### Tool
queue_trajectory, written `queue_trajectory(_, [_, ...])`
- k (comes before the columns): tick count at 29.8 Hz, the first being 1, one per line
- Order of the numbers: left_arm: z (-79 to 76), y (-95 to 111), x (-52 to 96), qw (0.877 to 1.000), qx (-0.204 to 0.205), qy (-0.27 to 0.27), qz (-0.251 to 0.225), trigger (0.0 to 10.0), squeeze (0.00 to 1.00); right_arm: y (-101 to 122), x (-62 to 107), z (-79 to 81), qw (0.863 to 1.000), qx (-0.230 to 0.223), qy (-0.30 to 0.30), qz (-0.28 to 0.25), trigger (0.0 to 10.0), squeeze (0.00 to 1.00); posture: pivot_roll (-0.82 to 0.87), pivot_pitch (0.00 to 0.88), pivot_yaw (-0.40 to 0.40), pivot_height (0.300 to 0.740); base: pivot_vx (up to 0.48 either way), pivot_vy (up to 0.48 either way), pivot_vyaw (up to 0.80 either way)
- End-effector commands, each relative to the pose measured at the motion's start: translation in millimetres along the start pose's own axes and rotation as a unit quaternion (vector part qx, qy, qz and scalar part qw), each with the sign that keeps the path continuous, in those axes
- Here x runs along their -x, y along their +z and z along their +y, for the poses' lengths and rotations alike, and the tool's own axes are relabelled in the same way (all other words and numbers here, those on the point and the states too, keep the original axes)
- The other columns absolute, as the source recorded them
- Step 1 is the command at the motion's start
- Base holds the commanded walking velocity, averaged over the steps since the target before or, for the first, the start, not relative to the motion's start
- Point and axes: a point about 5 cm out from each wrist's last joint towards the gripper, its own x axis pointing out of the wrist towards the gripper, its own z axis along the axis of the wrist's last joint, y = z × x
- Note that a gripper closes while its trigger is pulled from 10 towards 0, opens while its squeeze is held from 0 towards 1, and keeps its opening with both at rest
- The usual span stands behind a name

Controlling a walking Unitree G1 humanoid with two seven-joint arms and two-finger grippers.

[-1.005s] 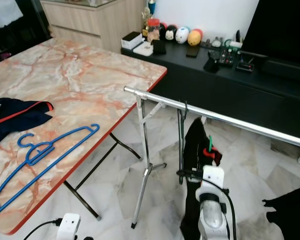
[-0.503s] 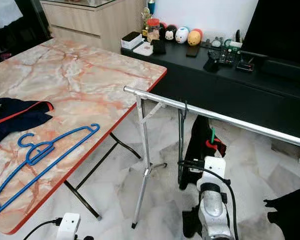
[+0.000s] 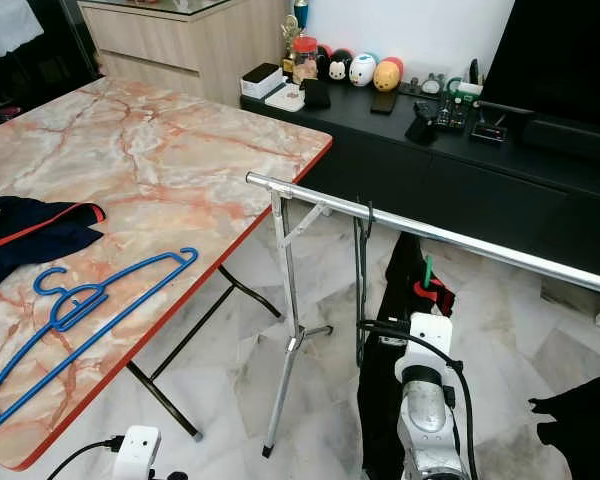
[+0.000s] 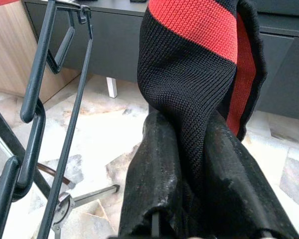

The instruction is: Hang hanger

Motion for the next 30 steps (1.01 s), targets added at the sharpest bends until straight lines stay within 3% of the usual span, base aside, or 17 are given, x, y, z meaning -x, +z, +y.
queue_trajectory(1, [2.1, -4.2, 1.0, 1.0, -0.002, 0.002, 0.007, 10.0, 0.0, 9.3, -6.1, 0.0, 1.0, -0.001, -0.003, -0.015, 10.0, 0.0, 0.02, 0.0, 0.033, 0.74, 0.0, 0.0, 0.0])
queue_trajectory(30, [1.9, -4.3, 1.1, 1.0, 0.003, 0.0, 0.004, 10.0, 0.0, 11.2, -9.7, 1.6, 1.0, 0.003, -0.007, -0.012, 10.0, 0.0, 0.02, 0.0, 0.031, 0.74, -0.265, 0.0, 0.0])
